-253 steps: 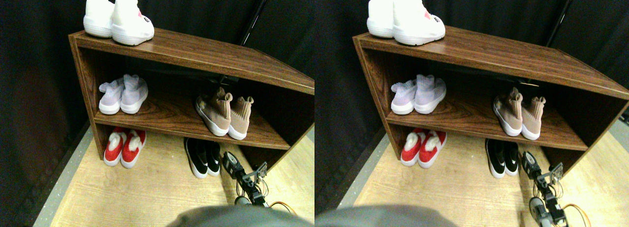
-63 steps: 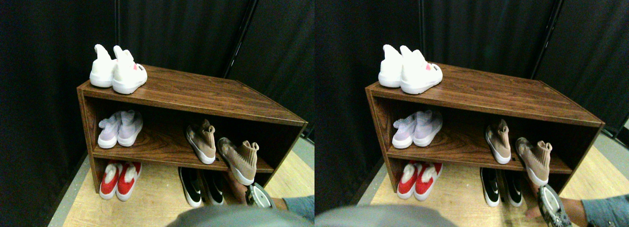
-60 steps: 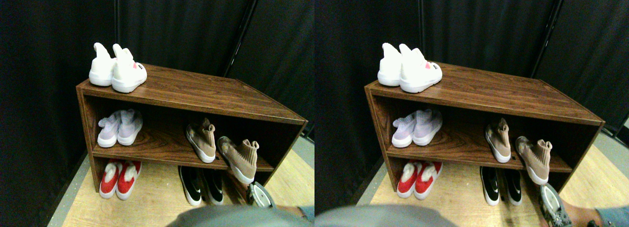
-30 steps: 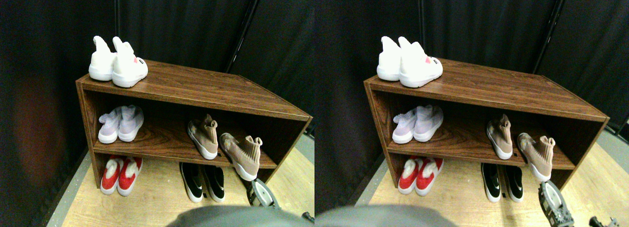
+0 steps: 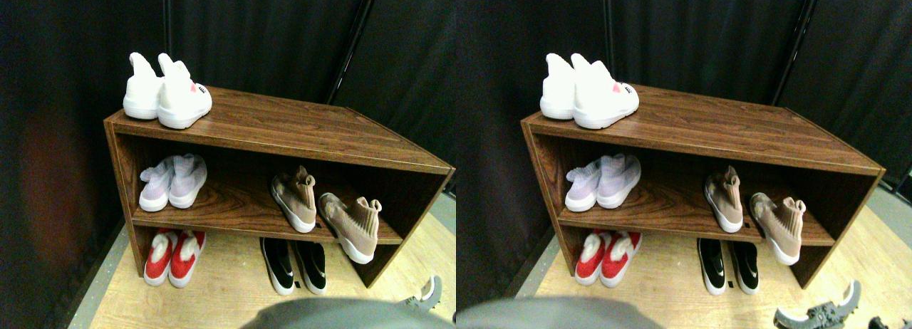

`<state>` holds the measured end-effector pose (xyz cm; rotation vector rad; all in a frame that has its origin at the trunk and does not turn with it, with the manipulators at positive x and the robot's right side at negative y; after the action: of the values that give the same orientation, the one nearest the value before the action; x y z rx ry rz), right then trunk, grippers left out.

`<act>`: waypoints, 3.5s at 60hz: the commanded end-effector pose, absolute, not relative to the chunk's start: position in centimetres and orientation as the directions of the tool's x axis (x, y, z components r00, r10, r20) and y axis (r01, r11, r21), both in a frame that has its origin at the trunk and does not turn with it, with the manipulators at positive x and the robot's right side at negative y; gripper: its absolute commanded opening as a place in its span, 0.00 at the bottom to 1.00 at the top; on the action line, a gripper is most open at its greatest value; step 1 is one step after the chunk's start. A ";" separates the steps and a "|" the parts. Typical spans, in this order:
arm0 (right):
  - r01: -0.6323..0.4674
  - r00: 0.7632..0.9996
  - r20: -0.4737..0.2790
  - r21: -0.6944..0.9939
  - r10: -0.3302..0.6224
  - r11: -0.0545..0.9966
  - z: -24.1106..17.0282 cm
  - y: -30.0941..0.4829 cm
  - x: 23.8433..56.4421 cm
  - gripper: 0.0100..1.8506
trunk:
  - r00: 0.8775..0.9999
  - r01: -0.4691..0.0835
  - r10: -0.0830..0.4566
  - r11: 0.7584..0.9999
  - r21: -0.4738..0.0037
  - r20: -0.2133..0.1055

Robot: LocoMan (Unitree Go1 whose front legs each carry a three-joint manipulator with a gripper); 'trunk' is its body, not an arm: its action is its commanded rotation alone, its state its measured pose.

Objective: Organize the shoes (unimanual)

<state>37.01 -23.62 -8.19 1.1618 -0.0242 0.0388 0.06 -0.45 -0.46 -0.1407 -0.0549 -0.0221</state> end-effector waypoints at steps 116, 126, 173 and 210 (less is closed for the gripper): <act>-0.045 0.999 0.052 0.957 -0.016 0.288 -9.1 -24.1 44.4 0.80 | 0.999 0.007 0.002 0.987 -0.162 0.050; -0.083 0.996 0.087 0.950 0.000 0.302 -8.2 -25.1 42.2 0.77 | 0.999 0.007 0.002 0.987 -0.162 0.050; -0.071 0.989 0.121 0.887 -0.080 0.457 -3.9 -32.9 45.1 0.03 | 0.999 0.017 -0.012 0.989 -0.147 0.039; 0.005 0.998 0.012 0.951 -0.054 0.309 -8.7 -33.2 50.7 0.03 | 0.999 0.004 0.001 0.988 -0.152 0.036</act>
<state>50.56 -33.63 -9.22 1.2643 -0.0251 -0.0793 -0.37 -0.40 -0.52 -0.1333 -0.0532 -0.0156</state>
